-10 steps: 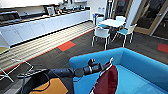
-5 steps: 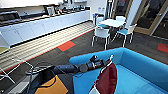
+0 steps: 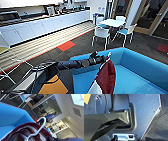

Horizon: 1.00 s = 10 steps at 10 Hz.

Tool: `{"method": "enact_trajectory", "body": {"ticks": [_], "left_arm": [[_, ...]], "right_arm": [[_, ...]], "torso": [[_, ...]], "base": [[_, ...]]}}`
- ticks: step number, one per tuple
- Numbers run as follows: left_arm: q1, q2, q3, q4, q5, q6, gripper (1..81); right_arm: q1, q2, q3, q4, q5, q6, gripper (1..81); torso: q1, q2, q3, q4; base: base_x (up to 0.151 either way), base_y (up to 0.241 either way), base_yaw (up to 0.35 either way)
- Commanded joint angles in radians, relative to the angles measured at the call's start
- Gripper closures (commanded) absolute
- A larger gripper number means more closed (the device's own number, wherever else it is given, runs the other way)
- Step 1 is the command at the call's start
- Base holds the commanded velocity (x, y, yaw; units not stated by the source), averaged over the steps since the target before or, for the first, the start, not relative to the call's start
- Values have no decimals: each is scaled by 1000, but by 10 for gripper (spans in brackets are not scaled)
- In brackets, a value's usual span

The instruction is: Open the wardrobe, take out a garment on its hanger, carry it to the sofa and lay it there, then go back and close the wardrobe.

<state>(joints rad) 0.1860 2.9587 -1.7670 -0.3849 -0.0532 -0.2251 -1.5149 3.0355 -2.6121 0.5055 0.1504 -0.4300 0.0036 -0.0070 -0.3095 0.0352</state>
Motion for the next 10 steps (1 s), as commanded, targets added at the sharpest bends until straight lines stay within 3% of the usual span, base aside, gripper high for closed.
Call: {"method": "enact_trajectory", "body": {"ticks": [1,6,10], "left_arm": [[-268,60,-86,-22,3,0,811],[-343,126,-262,-46,53,0,811],[-380,114,-324,-55,59,-3,811]], "right_arm": [[8,8,9,-1,-80,-6,10],[6,7,9,-1,-80,-6,10],[2,7,9,-1,-80,-6,10]], "torso": [[0,0,0,0],[1,0,-1,0],[1,0,-1,0]], "base": [[0,0,0],[0,0,0],[0,0,0]]}}
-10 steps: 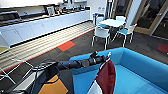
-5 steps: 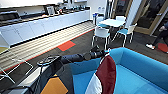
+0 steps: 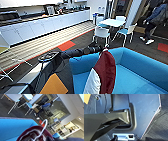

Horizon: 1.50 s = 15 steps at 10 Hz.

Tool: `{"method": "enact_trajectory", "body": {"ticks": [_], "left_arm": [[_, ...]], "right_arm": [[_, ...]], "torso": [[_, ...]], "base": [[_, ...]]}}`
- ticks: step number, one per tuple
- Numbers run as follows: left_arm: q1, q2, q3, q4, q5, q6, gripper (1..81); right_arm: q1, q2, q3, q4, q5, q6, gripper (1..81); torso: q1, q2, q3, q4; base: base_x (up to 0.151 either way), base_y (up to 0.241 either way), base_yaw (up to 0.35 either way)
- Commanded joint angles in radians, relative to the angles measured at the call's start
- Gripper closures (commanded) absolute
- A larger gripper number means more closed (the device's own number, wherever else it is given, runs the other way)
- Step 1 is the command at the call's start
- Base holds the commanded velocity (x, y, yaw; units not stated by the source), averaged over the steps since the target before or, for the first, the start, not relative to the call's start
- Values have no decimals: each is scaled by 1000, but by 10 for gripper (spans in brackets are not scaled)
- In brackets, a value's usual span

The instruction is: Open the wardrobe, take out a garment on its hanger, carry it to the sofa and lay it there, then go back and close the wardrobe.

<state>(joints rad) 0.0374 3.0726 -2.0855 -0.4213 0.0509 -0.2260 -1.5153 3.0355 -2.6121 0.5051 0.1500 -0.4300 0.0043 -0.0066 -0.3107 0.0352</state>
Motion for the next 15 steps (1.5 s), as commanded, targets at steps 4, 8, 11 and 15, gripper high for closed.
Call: {"method": "enact_trajectory", "body": {"ticks": [4,8,11,15], "left_arm": [[-210,-52,-34,-11,-43,-3,811],[-159,-46,-76,4,-42,-1,811],[-127,-53,-76,19,-42,-1,811],[-115,-58,-71,32,1,0,10]], "right_arm": [[3,10,8,0,-79,-6,10],[2,10,8,0,-79,-6,10],[2,10,8,0,-79,-6,10],[3,10,8,0,-79,-6,10]], "torso": [[0,0,0,0],[0,0,-40,0],[1,1,-86,0],[1,1,-85,0]], "base": [[0,0,0],[0,0,0],[0,0,0],[0,0,0]]}}
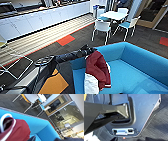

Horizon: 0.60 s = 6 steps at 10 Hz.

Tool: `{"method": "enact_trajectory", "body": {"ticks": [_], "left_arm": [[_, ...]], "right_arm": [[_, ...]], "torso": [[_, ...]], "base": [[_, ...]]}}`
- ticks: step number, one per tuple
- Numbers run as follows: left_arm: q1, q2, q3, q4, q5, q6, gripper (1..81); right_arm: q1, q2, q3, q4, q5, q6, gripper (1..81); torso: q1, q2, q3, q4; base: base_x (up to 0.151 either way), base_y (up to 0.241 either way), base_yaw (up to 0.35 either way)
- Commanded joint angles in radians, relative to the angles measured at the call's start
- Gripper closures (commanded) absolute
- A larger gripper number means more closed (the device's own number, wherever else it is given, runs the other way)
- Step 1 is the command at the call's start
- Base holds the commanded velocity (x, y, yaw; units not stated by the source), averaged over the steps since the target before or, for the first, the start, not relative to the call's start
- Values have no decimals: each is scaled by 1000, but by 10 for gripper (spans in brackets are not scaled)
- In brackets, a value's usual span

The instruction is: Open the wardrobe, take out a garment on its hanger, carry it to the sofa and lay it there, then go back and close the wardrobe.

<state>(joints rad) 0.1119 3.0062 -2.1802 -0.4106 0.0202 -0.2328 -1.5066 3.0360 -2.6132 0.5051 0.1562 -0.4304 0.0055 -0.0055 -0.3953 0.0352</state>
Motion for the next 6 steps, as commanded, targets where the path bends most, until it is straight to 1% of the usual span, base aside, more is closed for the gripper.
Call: {"method": "enact_trajectory", "body": {"ticks": [1,3,5,6], "left_arm": [[-186,5,25,21,32,7,10],[-168,-18,43,32,41,7,10],[-142,-83,132,39,43,9,10],[-125,-123,187,41,43,9,10]], "right_arm": [[-7,10,9,0,-86,-5,10],[-7,10,9,0,-86,-5,10],[-7,10,10,0,-86,-5,10],[-5,10,10,-2,-86,-5,10]], "torso": [[0,0,0,0],[0,0,0,0],[0,0,0,0],[0,0,22,0]], "base": [[0,0,0],[0,0,0],[0,0,0],[0,0,0]]}}
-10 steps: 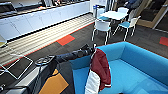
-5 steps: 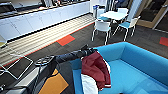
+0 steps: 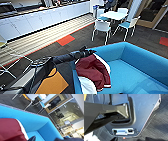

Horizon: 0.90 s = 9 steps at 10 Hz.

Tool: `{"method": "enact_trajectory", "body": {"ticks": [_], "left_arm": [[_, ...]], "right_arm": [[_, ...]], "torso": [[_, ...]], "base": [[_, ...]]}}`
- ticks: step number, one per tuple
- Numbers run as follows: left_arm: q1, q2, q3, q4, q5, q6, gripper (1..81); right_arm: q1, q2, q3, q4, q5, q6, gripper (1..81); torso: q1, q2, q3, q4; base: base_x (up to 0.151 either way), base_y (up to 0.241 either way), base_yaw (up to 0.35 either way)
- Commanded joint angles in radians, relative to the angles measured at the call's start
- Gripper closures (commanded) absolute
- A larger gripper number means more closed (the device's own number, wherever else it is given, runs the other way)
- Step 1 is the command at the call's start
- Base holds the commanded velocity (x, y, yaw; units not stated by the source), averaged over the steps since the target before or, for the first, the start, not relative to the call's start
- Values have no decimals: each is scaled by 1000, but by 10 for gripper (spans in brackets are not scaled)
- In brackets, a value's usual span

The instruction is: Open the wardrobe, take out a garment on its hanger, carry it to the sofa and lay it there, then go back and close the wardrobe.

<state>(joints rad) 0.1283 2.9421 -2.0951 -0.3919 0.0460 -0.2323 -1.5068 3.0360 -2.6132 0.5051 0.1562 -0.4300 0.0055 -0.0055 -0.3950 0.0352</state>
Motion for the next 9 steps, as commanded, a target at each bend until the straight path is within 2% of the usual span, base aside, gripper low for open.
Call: {"method": "enact_trajectory", "body": {"ticks": [1,6,8,9], "left_arm": [[-117,-93,153,31,17,10,10],[78,-237,337,136,17,10,10],[188,-303,395,197,17,10,10],[245,-339,427,226,17,11,10]], "right_arm": [[-5,10,10,0,-86,-6,10],[-5,10,10,-2,-86,-6,10],[-5,10,10,-2,-86,-7,10],[-5,10,10,-2,-86,-7,10]], "torso": [[0,0,39,0],[0,0,130,0],[0,0,146,0],[-1,-1,128,0]], "base": [[0,0,0],[0,0,0],[0,0,0],[0,0,0]]}}
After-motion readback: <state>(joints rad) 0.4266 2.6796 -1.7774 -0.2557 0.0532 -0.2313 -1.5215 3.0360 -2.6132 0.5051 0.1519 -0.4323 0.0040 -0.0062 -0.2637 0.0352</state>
